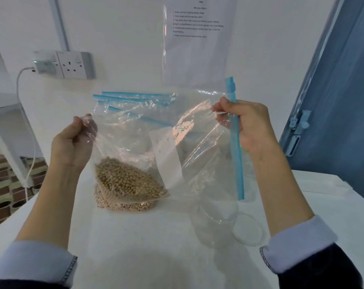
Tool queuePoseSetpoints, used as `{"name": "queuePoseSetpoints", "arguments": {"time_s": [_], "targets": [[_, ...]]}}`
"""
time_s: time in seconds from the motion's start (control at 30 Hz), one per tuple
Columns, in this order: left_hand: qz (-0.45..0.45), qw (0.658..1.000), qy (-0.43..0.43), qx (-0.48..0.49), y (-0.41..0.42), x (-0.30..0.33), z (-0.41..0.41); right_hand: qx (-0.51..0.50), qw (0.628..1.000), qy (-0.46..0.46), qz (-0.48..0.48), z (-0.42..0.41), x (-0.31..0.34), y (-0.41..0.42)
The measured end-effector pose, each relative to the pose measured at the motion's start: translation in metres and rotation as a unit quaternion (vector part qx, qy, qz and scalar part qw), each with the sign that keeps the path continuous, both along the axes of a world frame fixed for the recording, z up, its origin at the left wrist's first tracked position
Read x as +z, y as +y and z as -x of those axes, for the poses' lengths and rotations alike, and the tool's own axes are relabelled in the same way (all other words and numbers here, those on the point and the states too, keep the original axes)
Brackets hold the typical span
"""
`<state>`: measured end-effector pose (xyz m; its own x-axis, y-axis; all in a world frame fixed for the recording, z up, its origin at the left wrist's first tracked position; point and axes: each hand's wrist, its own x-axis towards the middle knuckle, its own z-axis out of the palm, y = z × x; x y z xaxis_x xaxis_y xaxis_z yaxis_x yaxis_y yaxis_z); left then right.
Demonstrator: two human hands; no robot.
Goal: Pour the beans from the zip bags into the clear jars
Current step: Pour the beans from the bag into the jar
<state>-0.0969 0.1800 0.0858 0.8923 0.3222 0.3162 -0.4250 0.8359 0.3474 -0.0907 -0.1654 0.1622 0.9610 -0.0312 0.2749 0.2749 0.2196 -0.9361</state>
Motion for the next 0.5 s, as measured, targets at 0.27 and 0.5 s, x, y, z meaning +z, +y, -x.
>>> {"name": "queuePoseSetpoints", "arguments": {"time_s": [0.27,0.5], "targets": [[-0.118,0.987,0.071,0.078,-0.008,0.013,0.001,-0.002,1.000,0.007,0.008,-0.006,-0.004,0.014],[-0.119,0.983,0.094,0.102,-0.005,0.012,-0.013,-0.019,1.000,0.017,-0.005,-0.011,-0.007,0.013]]}}
